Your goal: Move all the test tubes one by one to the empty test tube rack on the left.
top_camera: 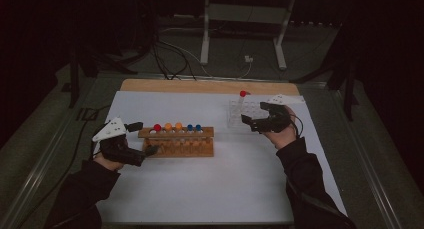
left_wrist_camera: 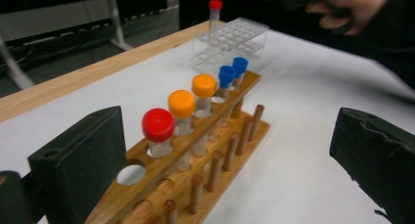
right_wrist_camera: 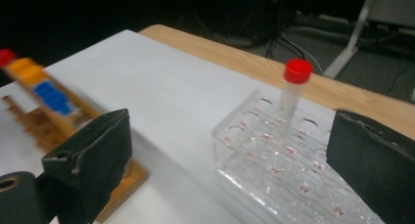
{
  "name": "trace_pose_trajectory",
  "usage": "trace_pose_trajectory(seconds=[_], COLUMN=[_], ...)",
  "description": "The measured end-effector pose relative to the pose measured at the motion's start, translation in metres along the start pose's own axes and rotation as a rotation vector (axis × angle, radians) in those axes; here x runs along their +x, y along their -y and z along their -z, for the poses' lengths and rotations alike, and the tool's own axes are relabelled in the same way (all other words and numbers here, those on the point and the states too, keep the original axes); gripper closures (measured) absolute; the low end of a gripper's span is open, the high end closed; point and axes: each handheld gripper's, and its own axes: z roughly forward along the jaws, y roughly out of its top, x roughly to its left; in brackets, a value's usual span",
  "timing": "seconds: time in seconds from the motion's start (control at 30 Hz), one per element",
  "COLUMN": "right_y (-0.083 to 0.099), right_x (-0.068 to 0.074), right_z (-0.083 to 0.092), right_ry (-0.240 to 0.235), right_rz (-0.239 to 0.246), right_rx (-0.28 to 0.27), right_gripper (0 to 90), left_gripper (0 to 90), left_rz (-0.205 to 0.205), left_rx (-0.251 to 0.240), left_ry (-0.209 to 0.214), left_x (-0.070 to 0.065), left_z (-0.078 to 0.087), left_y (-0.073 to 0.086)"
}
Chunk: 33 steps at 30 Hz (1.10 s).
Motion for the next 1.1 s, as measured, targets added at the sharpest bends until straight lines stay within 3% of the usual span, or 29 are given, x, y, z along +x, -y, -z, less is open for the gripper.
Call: trace_pose_trajectory(seconds=[0.1,0.2,0.33,0.7,0.87,1.1], right_y=[0.002,0.004,0.004,-0.003,-0.005,-0.008], right_x=[-0.010,-0.021,-0.030,-0.036,-0.034,-0.031], right_z=[-0.014,-0.027,-0.044,-0.089,-0.095,-0.092], right_ry=[0.042,0.084,0.131,0.213,0.210,0.223], right_rz=[-0.032,-0.082,-0.120,-0.129,-0.108,-0.082], right_rx=[0.022,0.047,0.056,0.144,0.133,0.116], right_gripper=[9.4,25.8,39.9,58.4,73.1,74.9], left_gripper=[0.5,0.5,0.5,0.5,0.5,0.5], left_rz=[0.005,0.010,0.013,0.014,0.017,0.021], left_rx=[0.001,-0.005,-0.005,0.008,0.007,0.005], left_ry=[0.002,0.001,0.000,0.009,0.010,0.016], left_x=[0.001,0.001,0.003,0.004,0.004,0.004], left_z=[0.001,0.002,0.003,0.000,0.000,0.000], left_y=[0.003,0.006,0.009,0.013,0.014,0.013])
